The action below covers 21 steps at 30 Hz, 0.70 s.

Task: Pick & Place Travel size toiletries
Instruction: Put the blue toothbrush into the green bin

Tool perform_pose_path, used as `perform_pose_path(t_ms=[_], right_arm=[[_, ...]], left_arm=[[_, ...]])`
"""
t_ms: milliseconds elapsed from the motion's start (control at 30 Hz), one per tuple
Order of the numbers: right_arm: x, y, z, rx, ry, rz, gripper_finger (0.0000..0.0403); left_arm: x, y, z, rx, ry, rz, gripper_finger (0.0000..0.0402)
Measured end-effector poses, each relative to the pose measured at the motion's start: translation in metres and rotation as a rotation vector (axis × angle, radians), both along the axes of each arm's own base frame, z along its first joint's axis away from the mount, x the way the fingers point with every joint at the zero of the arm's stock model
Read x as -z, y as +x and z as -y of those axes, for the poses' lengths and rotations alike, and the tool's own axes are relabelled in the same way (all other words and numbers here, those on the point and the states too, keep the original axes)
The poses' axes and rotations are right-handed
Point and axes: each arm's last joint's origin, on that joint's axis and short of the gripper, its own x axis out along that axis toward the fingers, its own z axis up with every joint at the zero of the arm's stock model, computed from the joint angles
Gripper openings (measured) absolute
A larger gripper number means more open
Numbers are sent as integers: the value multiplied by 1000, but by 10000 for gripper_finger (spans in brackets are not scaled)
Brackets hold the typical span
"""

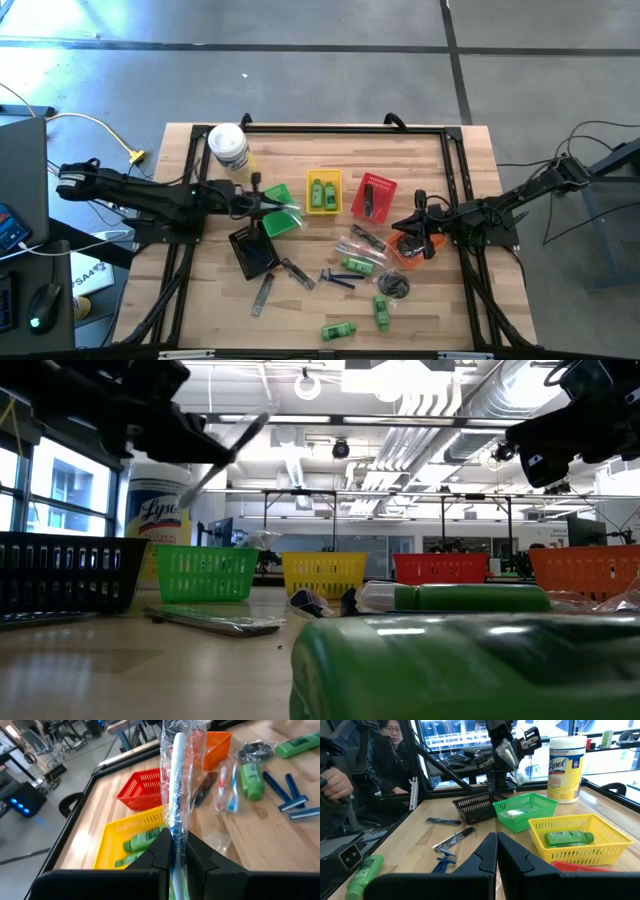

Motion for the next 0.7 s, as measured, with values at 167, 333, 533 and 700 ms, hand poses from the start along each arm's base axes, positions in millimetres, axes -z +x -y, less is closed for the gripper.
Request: perform_pose_path(t_ms=[167, 333, 533, 700], right_arm=[[0, 0, 0, -12, 0, 0, 3], [0, 0, -1, -17, 1, 0, 3], [0, 0, -1, -22, 1, -1, 3], [0, 0, -1, -36, 1, -1, 3]], left_arm=[[9, 14, 0, 39, -13, 8, 22], [20, 21, -16, -3, -110, -34, 22], [28, 24, -33, 22, -147, -54, 22], [29, 22, -42, 95, -153, -57, 22]])
